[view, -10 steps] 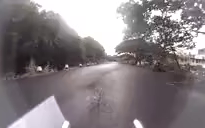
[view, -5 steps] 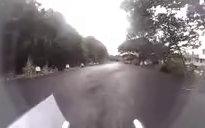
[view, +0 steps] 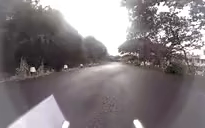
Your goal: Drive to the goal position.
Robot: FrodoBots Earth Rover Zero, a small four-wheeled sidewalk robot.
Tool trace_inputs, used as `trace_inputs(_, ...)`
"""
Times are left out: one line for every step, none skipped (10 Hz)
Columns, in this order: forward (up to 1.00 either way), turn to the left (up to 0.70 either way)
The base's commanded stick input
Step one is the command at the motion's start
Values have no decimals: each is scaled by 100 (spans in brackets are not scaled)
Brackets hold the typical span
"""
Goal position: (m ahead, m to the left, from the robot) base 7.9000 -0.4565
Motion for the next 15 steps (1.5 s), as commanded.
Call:
trace_inputs(100,0)
trace_inputs(100,0)
trace_inputs(100,0)
trace_inputs(100,0)
trace_inputs(100,0)
trace_inputs(100,0)
trace_inputs(100,0)
trace_inputs(100,0)
trace_inputs(100,0)
trace_inputs(100,0)
trace_inputs(100,0)
trace_inputs(100,0)
trace_inputs(100,0)
trace_inputs(100,0)
trace_inputs(100,0)
